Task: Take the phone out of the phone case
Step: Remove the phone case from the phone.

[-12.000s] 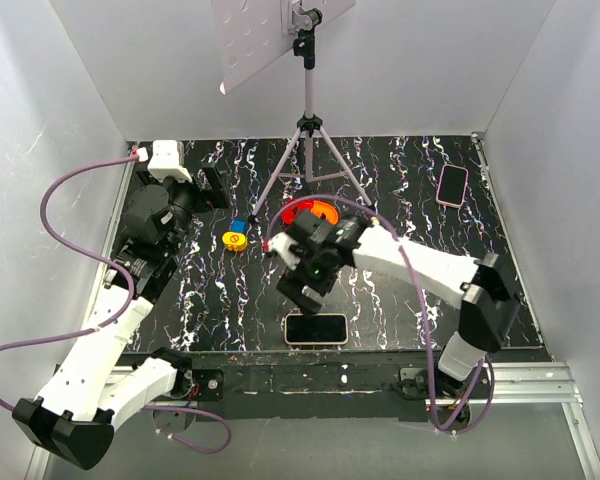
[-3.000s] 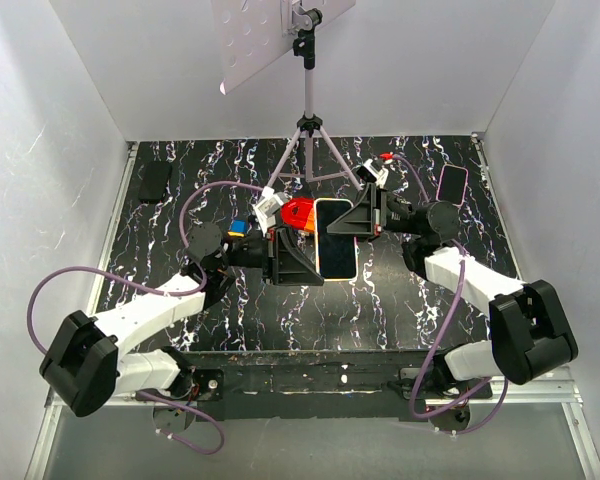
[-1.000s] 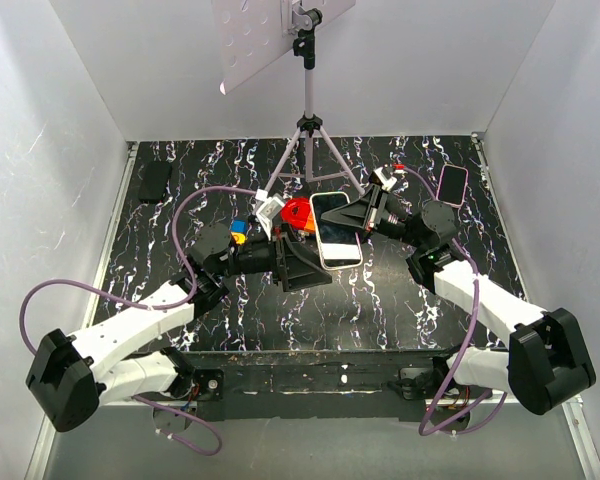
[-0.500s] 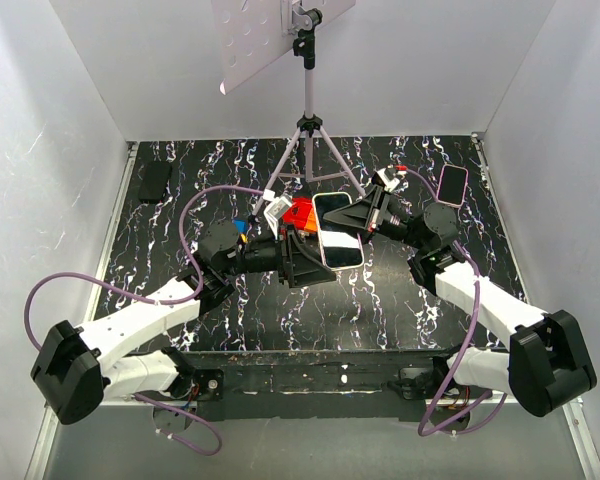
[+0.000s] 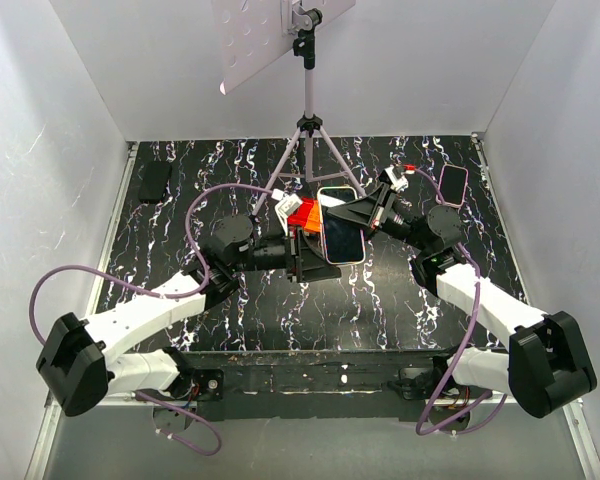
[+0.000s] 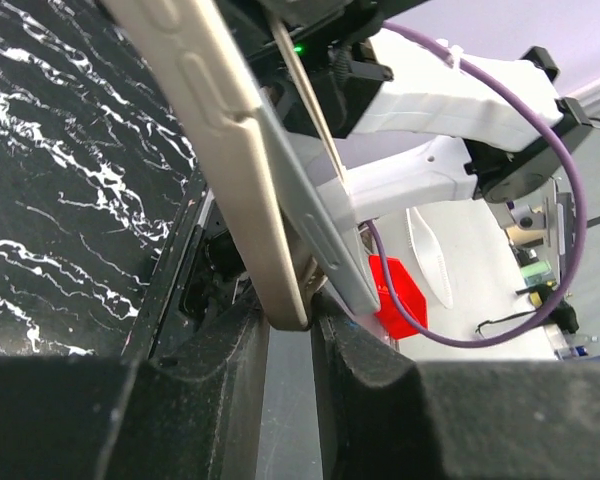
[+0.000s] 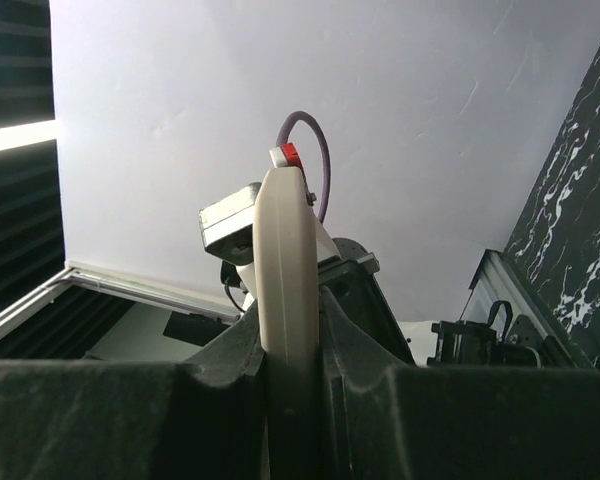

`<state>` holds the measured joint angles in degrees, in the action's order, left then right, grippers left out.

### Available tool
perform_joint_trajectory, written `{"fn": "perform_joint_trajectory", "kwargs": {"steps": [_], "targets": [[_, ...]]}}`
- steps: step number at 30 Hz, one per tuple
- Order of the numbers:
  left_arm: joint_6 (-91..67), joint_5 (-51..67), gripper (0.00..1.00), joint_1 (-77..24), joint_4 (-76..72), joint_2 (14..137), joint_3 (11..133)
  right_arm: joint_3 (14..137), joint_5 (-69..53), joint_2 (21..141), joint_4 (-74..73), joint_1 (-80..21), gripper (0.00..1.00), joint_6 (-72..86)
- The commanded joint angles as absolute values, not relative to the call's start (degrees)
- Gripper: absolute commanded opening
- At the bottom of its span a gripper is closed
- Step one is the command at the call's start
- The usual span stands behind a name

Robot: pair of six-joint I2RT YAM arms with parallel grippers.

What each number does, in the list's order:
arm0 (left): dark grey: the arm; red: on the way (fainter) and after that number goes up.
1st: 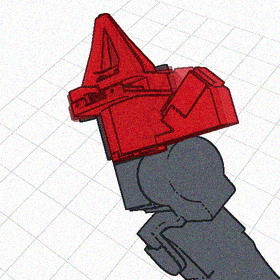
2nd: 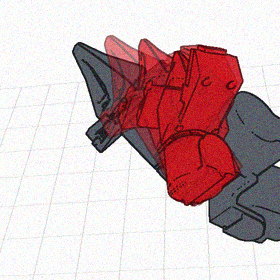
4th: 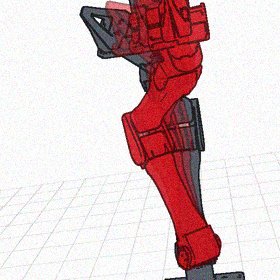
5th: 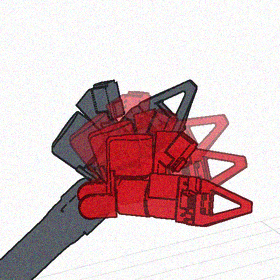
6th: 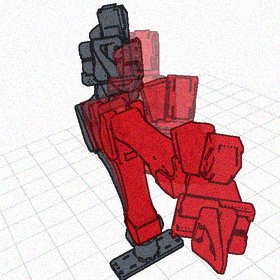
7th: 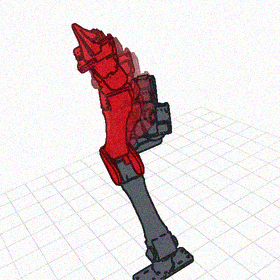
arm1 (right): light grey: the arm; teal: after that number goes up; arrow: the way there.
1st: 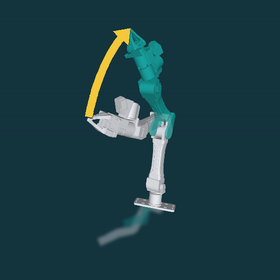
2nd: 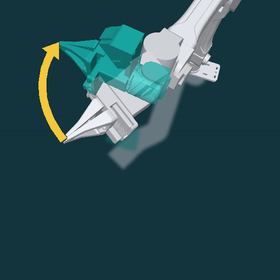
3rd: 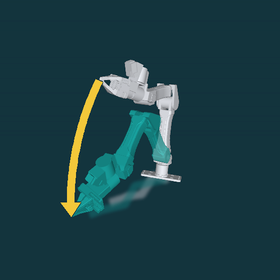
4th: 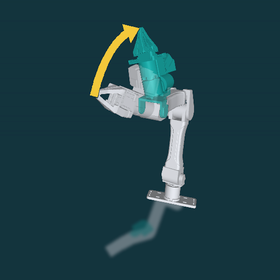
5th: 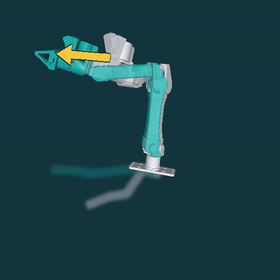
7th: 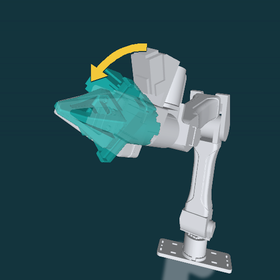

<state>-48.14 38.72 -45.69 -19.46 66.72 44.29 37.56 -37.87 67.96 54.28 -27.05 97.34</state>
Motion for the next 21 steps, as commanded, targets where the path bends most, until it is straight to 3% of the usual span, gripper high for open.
{"fn": "perform_joint_trajectory", "kwargs": {"steps": [1,9,12,15,20,21], "targets": [[-45.8,23.0,0.18,-44.4,-1.9,74.1,43.3,39.9,-37.7,62.7,66.9,-29.4,0.01,108.8],[-45.0,14.2,0.19,-43.1,5.6,72.0,45.5,39.9,-37.8,61.8,67.7,-29.9,0.01,107.8],[-42.3,19.3,0.28,-43.0,2.2,70.4,46.5,41.0,-40.8,63.6,71.7,-30.0,0.01,107.0],[-40.2,28.9,0.48,-43.1,-2.6,67.7,46.7,42.4,-44.7,62.3,62.8,-29.9,0.01,97.5],[-37.2,38.8,0.78,-43.1,-9.4,58.9,41.3,47.8,-44.2,57.0,31.9,-30.0,0.01,74.6],[-36.6,39.8,0.92,-43.0,-9.5,56.8,40.0,48.9,-44.2,56.8,29.2,-29.8,0.01,72.3]]}}
